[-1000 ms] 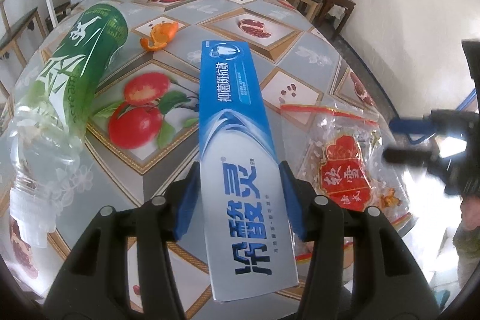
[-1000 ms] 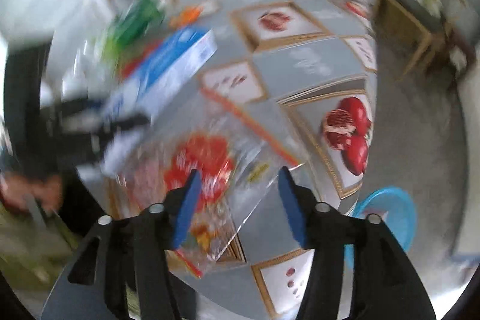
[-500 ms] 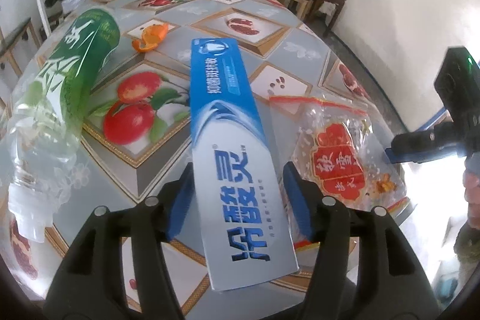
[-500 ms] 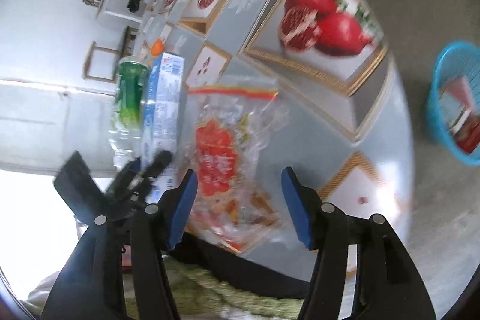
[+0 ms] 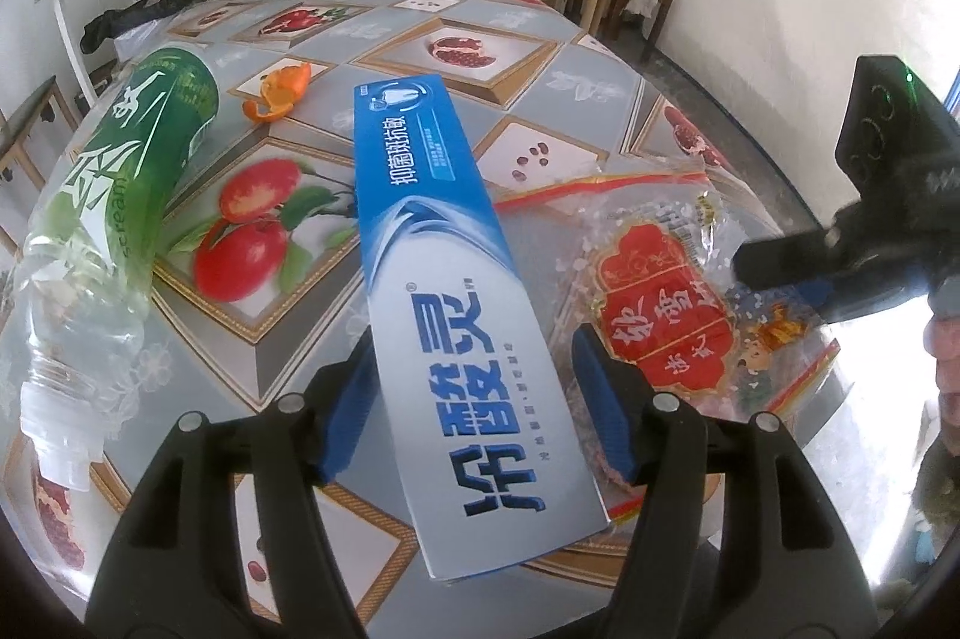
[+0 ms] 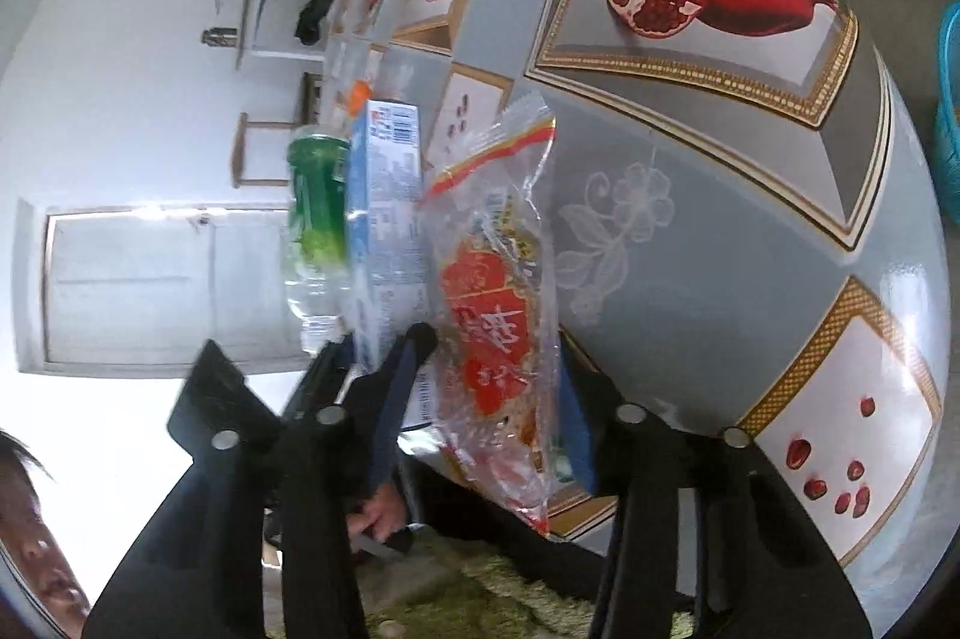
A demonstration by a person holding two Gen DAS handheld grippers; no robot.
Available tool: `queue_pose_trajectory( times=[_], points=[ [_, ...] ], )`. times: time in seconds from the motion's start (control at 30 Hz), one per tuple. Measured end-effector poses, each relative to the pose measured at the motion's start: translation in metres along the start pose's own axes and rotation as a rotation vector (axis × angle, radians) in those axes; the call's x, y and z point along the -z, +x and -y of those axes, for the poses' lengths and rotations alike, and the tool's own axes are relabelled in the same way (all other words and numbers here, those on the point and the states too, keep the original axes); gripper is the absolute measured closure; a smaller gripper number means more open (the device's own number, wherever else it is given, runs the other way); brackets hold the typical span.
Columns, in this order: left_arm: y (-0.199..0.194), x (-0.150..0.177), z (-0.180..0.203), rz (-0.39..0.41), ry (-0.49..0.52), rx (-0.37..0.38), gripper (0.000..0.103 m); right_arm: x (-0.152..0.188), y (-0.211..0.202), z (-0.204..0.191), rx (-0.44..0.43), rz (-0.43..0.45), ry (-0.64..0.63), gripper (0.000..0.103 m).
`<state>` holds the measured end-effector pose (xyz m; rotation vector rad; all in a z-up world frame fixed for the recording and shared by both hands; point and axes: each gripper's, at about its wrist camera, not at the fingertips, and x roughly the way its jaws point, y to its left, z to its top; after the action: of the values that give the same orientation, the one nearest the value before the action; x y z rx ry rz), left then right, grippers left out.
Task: Collect trash
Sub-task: 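Grasp the clear snack bag with the right tool and lift it, then lift the toothpaste box with the left tool while the right tool holds the bag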
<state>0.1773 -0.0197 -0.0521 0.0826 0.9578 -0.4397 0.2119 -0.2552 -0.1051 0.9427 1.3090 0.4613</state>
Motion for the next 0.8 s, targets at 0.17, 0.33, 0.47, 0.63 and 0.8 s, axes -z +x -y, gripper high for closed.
queue_pose_trajectory(
  times=[0.17, 0.33, 0.47, 0.63, 0.8],
  points=[
    [-0.002, -0.003, -0.014, 0.001, -0.066, 0.074, 0.043, 0.000, -0.004, 0.002, 0.041, 0.035, -0.005, 0.097],
    [0.001, -0.012, -0.033, -0.015, -0.177, 0.157, 0.039, -0.001, -0.022, -0.002, 0.098, 0.101, -0.046, 0.098],
    [0.006, -0.029, -0.045, -0.011, -0.234, 0.181, 0.039, -0.004, -0.034, -0.001, 0.134, 0.152, -0.054, 0.098],
    [0.023, -0.049, -0.047, -0.049, -0.235, 0.129, 0.039, -0.009, -0.049, 0.004, 0.148, 0.205, -0.042, 0.098],
    [0.035, -0.064, -0.042, -0.074, -0.204, 0.074, 0.039, -0.012, -0.056, 0.007, 0.150, 0.228, -0.032, 0.098]
  ],
)
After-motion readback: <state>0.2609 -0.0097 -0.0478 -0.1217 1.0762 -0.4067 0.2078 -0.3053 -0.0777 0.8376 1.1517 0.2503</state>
